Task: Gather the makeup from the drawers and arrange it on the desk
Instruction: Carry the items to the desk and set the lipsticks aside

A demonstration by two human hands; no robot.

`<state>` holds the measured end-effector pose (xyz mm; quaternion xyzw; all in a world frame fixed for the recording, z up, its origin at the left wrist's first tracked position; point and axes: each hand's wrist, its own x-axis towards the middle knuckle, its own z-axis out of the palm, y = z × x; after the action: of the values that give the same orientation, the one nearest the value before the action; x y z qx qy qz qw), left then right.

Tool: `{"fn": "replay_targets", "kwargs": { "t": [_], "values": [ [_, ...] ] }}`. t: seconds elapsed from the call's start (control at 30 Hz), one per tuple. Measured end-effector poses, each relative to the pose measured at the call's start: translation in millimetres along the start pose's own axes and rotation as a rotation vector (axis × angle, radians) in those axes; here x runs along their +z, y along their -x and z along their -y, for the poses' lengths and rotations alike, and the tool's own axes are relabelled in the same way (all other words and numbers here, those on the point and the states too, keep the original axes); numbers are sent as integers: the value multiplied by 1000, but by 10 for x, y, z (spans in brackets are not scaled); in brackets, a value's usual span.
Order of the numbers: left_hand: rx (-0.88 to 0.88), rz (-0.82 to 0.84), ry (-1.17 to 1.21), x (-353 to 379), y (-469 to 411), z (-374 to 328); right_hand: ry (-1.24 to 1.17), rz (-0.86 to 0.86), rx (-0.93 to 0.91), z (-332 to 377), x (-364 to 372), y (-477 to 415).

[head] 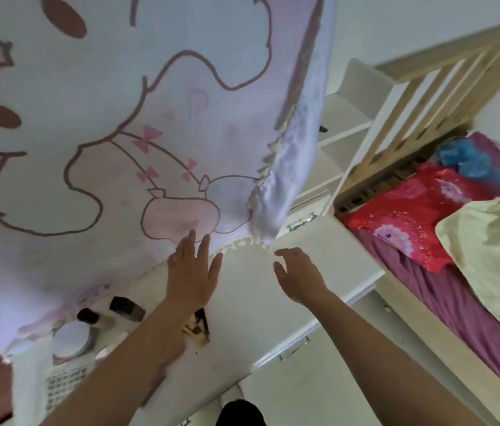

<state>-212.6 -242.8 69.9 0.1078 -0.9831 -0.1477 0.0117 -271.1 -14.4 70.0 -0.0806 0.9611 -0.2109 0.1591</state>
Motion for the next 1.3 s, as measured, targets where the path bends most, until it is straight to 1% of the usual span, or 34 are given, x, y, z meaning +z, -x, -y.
{"fn": "replay_targets", "kwargs": {
  "t": [0.07,0.13,0.27,0.43,0.53,0.67,0.8,0.9,1.0,1.1,1.17,1.3],
  "values": [
    [171,-100,-31,-172,33,-478,95,-158,15,-361,-349,389],
    [267,-176,-35,-307,22,-858,137,-268,34,-588,-639,709],
    [604,-279,9,-529,480,-2157,234,-583,172,-1450,-1286,1986],
    [961,-251,140,-560,1716,-3973,273,-871,496,-2599,-1643,4045],
    [1177,-168,219,-441,2677,-4944,287,-995,687,-3159,-1663,5272],
    [1450,-37,254,-145,3915,-5925,253,-1094,957,-3701,-1471,6687],
    [1704,69,278,299,5074,-6716,206,-1155,1192,-4175,-1028,7816],
    [1857,178,335,669,6016,-7274,160,-1135,1371,-4443,-684,8626],
    [2006,290,395,946,7065,-7798,202,-1090,1569,-4629,-472,9477],
    [2146,454,435,1056,8241,-8162,224,-1133,1789,-4591,-279,10366],
    [2287,487,469,1076,9042,-8280,264,-1135,1934,-4463,-123,10965],
    [2543,618,483,1088,10558,-8156,241,-1178,2243,-4012,383,11920]
  ]
}}
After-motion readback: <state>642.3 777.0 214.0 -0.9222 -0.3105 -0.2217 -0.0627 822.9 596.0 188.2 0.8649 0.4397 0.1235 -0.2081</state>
